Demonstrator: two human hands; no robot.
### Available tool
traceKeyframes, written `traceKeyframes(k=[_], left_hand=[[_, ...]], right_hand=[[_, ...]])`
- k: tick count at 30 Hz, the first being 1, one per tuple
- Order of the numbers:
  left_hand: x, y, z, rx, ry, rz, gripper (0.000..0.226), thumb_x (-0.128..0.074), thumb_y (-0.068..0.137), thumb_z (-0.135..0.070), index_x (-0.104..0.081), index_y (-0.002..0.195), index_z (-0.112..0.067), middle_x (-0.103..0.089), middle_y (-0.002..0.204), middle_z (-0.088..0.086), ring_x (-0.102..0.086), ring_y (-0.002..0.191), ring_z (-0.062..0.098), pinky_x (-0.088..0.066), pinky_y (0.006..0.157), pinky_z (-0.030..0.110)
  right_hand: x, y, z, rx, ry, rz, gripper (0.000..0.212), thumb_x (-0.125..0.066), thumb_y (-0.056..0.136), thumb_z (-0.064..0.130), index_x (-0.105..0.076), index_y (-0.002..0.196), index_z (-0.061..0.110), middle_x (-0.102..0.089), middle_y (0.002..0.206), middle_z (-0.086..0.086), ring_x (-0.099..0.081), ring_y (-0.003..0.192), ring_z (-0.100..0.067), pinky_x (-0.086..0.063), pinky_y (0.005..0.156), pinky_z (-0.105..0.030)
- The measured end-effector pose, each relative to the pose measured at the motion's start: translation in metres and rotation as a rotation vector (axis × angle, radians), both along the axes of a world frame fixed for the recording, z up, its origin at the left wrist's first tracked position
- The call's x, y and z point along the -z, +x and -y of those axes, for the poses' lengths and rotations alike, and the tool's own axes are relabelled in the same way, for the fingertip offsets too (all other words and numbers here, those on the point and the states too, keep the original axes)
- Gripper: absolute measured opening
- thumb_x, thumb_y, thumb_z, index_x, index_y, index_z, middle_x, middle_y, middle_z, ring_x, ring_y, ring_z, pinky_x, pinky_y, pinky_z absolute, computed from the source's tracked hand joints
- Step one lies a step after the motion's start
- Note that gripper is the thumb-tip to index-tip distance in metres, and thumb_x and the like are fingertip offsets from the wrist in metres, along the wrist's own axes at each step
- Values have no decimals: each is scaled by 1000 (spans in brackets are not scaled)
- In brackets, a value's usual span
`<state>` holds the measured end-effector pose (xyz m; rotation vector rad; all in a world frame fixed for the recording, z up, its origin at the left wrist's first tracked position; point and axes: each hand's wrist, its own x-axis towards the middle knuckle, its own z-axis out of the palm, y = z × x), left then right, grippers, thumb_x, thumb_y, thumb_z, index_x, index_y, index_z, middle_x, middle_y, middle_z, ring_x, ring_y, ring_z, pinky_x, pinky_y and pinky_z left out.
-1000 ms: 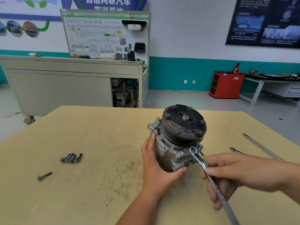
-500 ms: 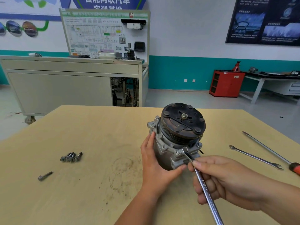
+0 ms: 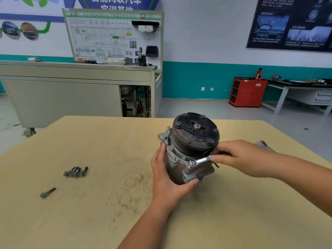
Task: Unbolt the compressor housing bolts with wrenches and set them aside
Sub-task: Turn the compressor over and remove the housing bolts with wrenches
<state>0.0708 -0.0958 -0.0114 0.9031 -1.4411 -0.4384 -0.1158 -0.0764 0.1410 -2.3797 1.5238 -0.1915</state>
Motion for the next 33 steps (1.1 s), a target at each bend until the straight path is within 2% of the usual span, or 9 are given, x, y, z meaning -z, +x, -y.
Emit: traceKeyframes(k=[5, 10, 13, 15, 18, 22, 25, 28, 33], left_hand=[[-16, 4, -24, -36, 13, 30, 96, -72, 58, -52, -25, 140, -33, -20, 148, 9, -17, 142, 11, -15, 113, 12], [-18, -37, -66, 197, -384, 101, 53, -63, 70, -24, -51, 121, -22, -52, 119, 1, -52, 115, 18, -41, 96, 29], [-11, -89, -73, 467, -11, 399, 42, -62, 80, -27, -59, 122, -22, -54, 123, -4, -50, 117, 10, -39, 100, 25], [3, -120, -64, 377, 225, 643, 49, -61, 86, -29, -53, 134, -20, -41, 141, -2, -31, 135, 12, -23, 111, 24], [7, -139, -53, 255, 345, 749, 49, -57, 87, -27, -52, 135, -21, -44, 141, 0, -34, 134, 17, -22, 108, 26], [-6, -115, -60, 298, 264, 417, 33, -56, 82, -15, -69, 112, -20, -63, 111, 0, -61, 99, 14, -44, 86, 22], [-17, -71, -72, 181, -4, -82, 24, -55, 76, -19, -70, 88, -34, -64, 87, -12, -60, 66, 10, -46, 63, 20], [-32, -32, -74, 80, -79, -399, 16, -55, 74, -25, -65, 78, -37, -56, 71, -12, -44, 53, 9, -35, 51, 19], [-45, -20, -66, 28, 173, -170, 33, -56, 72, -21, -63, 101, -35, -61, 90, -2, -46, 54, 5, -40, 55, 19]], right_hand=[[15, -43, -2, -121, 232, 213, 14, -51, 96, 26, -62, 89, 30, -57, 69, 13, -50, 65, 2, -41, 63, -13], [73, -96, 1, 289, 227, 750, 21, -49, 96, 11, -69, 90, 14, -49, 66, 3, -44, 59, -8, -38, 55, -19], [114, -103, 33, 668, -16, 442, 24, -50, 96, 14, -69, 86, 3, -53, 67, -4, -48, 66, -18, -30, 55, -30], [135, -97, 50, 763, -75, 169, 32, -44, 98, 20, -64, 78, 3, -60, 71, -10, -55, 74, -26, -28, 55, -31], [158, -89, 64, 857, -130, 131, 30, -40, 99, 23, -64, 107, 7, -61, 111, -19, -55, 105, -33, -39, 74, -31], [145, -69, 59, 855, -239, 237, 31, -47, 97, 21, -56, 126, 13, -41, 134, -16, -38, 123, -36, -35, 98, -32], [115, -31, 27, 542, -431, 819, 21, -56, 91, 5, -68, 94, 23, -63, 99, -3, -59, 97, -23, -42, 80, -16], [90, 22, -20, 238, -378, 1104, 10, -68, 81, 21, -69, 77, 31, -66, 69, 6, -59, 62, -4, -46, 60, -12], [86, 69, -30, 315, -419, 940, 26, -81, 69, 15, -62, 75, 31, -63, 66, 6, -57, 59, -2, -41, 55, -5]])
